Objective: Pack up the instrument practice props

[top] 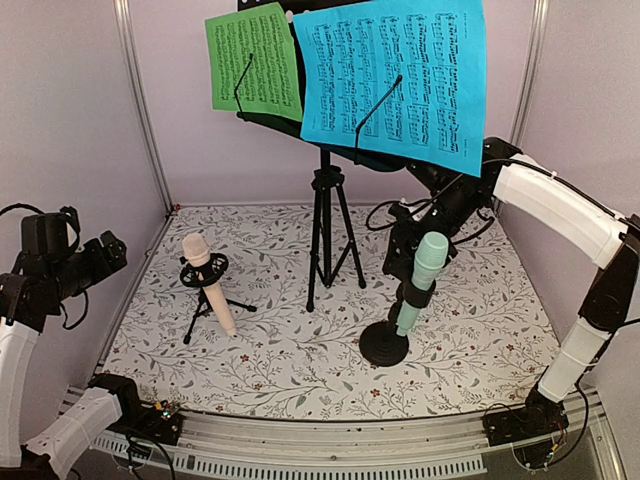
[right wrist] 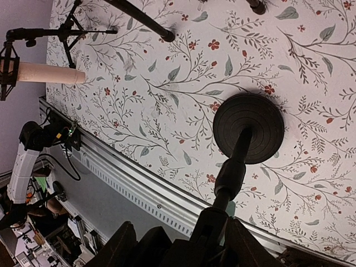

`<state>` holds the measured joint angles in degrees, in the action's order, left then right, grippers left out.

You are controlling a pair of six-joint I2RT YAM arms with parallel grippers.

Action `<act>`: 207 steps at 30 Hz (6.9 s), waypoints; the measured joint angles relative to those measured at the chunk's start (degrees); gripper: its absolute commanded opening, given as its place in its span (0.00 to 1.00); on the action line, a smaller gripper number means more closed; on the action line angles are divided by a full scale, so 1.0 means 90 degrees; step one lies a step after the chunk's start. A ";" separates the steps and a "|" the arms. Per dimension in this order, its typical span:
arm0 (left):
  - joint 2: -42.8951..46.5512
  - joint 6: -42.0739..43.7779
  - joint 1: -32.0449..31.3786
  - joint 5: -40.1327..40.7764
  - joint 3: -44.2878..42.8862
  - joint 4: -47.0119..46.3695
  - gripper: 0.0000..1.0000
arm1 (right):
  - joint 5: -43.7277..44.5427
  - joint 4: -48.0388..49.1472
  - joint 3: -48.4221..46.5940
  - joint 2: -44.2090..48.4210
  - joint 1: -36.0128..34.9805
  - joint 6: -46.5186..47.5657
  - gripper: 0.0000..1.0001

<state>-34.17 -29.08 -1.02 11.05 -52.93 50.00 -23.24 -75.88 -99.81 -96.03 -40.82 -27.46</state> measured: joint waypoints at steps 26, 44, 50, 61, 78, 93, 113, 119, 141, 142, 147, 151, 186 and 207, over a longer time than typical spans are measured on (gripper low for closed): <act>-0.0104 0.0000 0.0000 0.0002 0.0012 0.0000 0.94 | -0.0214 -0.0015 -0.1671 -0.1579 -0.0240 0.0573 0.70; -0.0129 0.0002 0.0000 -0.0002 0.0012 0.0000 0.94 | 0.0029 -0.0005 -0.1960 -0.1503 -0.0243 0.0857 0.88; -0.0129 0.0002 0.0000 -0.0002 0.0012 0.0000 0.95 | 0.0015 -0.0005 -0.2433 -0.1474 -0.0243 0.0814 0.89; -0.0104 0.0000 -0.0012 0.0000 0.0015 0.0000 0.94 | 0.0000 0.0005 -0.2492 -0.1309 -0.0036 0.0627 0.90; -0.0039 0.0000 -0.0012 -0.0005 0.0015 0.0000 0.94 | 0.0539 0.0231 -0.2154 -0.0102 0.0389 0.0733 0.92; -0.0143 0.0022 -0.0022 -0.0083 0.0019 -0.0005 0.94 | 0.1472 0.3232 0.2506 0.3813 0.0459 0.0984 0.94; -0.0398 0.0119 -0.0024 -0.0340 0.0019 -0.0051 0.94 | 0.0493 0.7919 0.7563 0.6268 -0.0515 0.2305 0.92; -0.0418 0.0185 -0.0039 -0.0435 0.0019 -0.0056 0.94 | 0.1032 0.9058 0.8123 0.5802 -0.0889 0.2701 0.91; -0.0449 0.0197 -0.0056 -0.0466 0.0019 -0.0100 0.93 | 0.3024 1.1672 0.7963 0.3801 -0.1683 0.3570 0.68; -0.0449 0.0209 -0.0056 -0.0474 0.0019 -0.0097 0.91 | 0.3031 1.1723 0.7951 0.3776 -0.1688 0.3568 0.66; -0.0512 0.0240 -0.0068 -0.0743 -0.0226 0.0090 0.85 | 0.3026 1.1846 0.7922 0.3684 -0.1712 0.3509 0.61; -0.0539 0.0226 -0.0087 -0.1149 -0.0804 0.0364 0.86 | 0.3021 1.1922 0.7924 0.3655 -0.1712 0.3456 0.64; -0.1936 0.0629 -0.1919 -0.4005 -0.2667 -0.0376 0.99 | 0.2327 1.1878 0.7907 0.3531 -0.1644 0.3366 0.38; -0.3337 0.2684 -0.5561 -0.3478 -0.1270 -0.2977 0.95 | -0.1161 1.1174 0.7890 0.3963 -0.1027 0.3072 0.41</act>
<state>-64.20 -4.93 -51.07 -20.25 -64.36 23.20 -33.69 24.69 -28.80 -60.36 -50.06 0.19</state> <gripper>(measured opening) 0.949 0.478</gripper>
